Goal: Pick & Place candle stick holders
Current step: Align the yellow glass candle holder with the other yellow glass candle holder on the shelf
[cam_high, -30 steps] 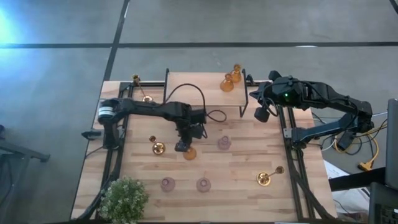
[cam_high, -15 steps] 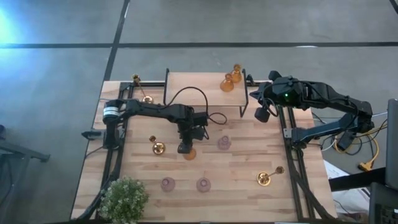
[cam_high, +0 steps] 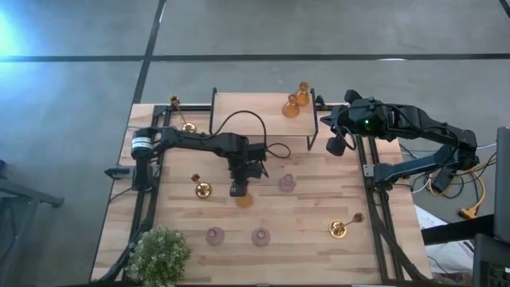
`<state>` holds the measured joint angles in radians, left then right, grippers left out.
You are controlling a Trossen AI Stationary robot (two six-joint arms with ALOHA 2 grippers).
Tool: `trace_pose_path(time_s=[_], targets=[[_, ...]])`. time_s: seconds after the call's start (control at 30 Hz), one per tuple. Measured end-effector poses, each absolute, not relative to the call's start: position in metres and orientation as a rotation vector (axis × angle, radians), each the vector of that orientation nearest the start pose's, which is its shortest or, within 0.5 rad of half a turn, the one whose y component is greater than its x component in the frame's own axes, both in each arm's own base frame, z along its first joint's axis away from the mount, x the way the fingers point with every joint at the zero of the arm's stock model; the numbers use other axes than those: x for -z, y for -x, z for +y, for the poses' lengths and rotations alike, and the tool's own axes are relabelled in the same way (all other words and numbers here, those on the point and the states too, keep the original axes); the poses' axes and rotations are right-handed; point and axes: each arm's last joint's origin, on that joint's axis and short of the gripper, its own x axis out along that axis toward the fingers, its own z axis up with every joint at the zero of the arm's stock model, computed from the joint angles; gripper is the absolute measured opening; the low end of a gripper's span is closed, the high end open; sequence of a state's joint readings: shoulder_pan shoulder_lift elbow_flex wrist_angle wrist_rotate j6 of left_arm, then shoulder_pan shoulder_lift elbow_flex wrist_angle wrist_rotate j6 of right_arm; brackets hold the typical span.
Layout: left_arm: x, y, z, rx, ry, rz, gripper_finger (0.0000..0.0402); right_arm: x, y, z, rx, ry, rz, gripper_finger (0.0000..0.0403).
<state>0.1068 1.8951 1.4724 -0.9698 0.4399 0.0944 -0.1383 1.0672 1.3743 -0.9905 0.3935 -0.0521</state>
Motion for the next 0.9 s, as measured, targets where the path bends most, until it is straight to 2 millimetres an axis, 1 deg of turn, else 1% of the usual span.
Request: trace_pose_path(time_s=[0.07,0.13,0.23,0.37,0.43,0.5,0.6,0.7,0.8,0.9], targets=[[-0.222,-0.368,0.027,0.328,0.301,1.335,0.0034,-0.406,-0.178,-0.036,0.493,0.137,0.699,0.0008],[-0.234,-0.369,0.027,0.313,0.316,1.318,0.0034,-0.406,-0.178,-0.036,0.496,0.134,0.698,0.0008],[-0.257,-0.37,0.027,0.298,0.338,1.29,0.0034,-0.406,-0.178,-0.036,0.503,0.118,0.694,0.0008],[-0.288,-0.378,0.029,0.268,0.361,1.2,0.0034,-0.406,-0.178,-0.036,0.513,0.085,0.685,0.0008],[-0.307,-0.381,0.032,0.247,0.375,1.146,0.0034,-0.406,-0.178,-0.036,0.508,0.078,0.684,0.0008],[-0.326,-0.382,0.036,0.187,0.392,1.096,0.0034,-0.406,-0.178,-0.035,0.506,0.078,0.684,0.0008],[-0.351,-0.382,0.052,0.007,0.461,1.017,0.0034,-0.406,-0.178,-0.035,0.5,0.084,0.685,0.0008],[-0.376,-0.379,0.073,-0.136,0.518,0.911,0.0034,-0.407,-0.181,-0.035,0.499,0.085,0.662,0.0008],[-0.398,-0.377,0.095,-0.209,0.545,0.767,0.0034,-0.406,-0.19,-0.033,0.471,0.132,0.624,0.0008],[-0.411,-0.373,0.115,-0.256,0.58,0.674,0.0034,-0.401,-0.205,-0.032,0.442,0.181,0.595,0.0008]])
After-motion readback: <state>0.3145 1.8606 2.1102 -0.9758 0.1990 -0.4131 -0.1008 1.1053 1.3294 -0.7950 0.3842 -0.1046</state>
